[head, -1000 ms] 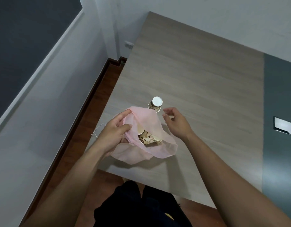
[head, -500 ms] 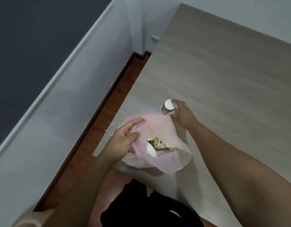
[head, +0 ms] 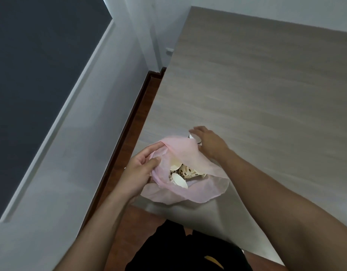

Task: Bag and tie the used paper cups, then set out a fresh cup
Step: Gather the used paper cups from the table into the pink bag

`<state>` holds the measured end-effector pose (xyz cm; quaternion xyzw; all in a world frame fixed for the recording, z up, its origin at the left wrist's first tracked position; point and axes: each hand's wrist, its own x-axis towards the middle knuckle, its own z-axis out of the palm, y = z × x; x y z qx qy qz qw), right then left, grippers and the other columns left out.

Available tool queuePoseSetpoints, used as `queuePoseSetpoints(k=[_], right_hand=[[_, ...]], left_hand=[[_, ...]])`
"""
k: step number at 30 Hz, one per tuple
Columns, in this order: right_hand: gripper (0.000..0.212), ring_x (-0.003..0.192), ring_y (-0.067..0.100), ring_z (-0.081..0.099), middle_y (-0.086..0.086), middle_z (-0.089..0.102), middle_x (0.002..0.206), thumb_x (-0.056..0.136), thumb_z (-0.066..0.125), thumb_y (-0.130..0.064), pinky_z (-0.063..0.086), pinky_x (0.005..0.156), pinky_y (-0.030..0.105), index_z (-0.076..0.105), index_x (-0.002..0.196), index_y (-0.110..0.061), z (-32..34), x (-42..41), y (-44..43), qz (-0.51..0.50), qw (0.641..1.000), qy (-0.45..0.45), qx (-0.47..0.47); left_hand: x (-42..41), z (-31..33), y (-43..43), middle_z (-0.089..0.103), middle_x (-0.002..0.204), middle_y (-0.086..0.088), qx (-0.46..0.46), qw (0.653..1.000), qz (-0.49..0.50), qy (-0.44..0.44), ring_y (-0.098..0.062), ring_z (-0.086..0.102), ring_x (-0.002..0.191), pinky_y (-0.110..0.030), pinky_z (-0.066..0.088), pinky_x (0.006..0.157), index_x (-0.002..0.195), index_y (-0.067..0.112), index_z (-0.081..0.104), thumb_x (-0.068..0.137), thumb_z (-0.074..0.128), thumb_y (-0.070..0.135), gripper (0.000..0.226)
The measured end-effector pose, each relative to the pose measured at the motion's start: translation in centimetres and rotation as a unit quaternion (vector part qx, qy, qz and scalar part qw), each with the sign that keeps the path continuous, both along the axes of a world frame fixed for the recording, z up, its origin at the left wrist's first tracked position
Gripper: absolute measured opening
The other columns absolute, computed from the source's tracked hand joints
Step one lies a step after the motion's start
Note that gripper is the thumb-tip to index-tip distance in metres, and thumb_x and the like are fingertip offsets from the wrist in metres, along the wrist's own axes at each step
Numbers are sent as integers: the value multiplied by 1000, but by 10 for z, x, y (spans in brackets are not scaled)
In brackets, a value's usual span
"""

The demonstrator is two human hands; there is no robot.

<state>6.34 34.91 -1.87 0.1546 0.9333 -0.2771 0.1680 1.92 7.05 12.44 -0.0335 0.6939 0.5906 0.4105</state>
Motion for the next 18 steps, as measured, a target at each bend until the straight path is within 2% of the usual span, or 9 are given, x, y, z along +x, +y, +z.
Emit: queuePoseSetpoints(k=[2,4,6,8,9,11,13,16,18], right_hand=[[57,132,35,63,5,51,158,100,73,-16,53,105,42,57,153,-24,-2,2,0,-47,999,9,-26],[57,128,36,63,10,57,149,94,81,-22,50,101,39,60,147,-20,-2,11,2,-137,989,21,-56],[55,121,33,65,10,63,140,91,84,-26,48,89,28,64,142,-17,8,24,7,-249,963,46,-97],[40,108,24,69,2,70,123,95,80,-32,51,76,20,70,130,-17,27,36,13,-366,918,84,-130],[33,101,21,73,-3,74,112,96,76,-39,55,75,24,74,122,-17,39,41,15,-418,891,100,-149],[35,81,19,75,-4,77,94,98,66,-46,65,81,40,79,107,-15,59,54,19,-484,837,125,-222],[37,69,19,67,7,75,88,102,61,-40,63,75,42,82,102,-9,78,69,14,-487,797,121,-336],[29,86,22,71,12,79,95,107,62,-29,64,82,40,82,104,-9,97,92,-12,-446,758,79,-469],[22,99,24,75,16,82,107,109,64,-25,65,95,43,80,110,-10,97,103,-33,-406,764,58,-498]], left_hand=[[3,2,0,78,140,5,-1,1000,0,4,-20,75,130,-40,60,105,141,30,75,110,54,-5,51],[5,2,-1,78,142,5,-1,1000,-5,8,-22,74,132,-44,58,109,140,33,76,110,55,-4,52],[8,3,-3,77,143,5,5,1000,-16,8,-24,74,131,-48,59,109,140,36,76,110,55,-3,53],[11,4,-2,77,142,6,17,1000,-17,3,-24,77,127,-45,64,98,142,35,74,111,54,-3,54],[12,4,-2,77,143,7,24,1000,-19,-1,-23,77,125,-42,66,91,144,36,73,111,54,-3,55],[15,5,-2,75,146,7,36,999,-20,-7,-23,77,126,-39,67,84,146,38,71,110,54,-3,57],[17,5,0,73,148,5,41,999,-19,-6,-26,76,128,-42,68,86,146,42,71,109,56,-3,59],[18,9,6,73,148,5,55,998,-24,-1,-27,76,128,-45,67,91,146,42,70,109,56,-4,60],[17,13,9,70,152,8,62,998,-30,9,-25,75,130,-45,67,91,147,43,70,109,56,-3,60]])
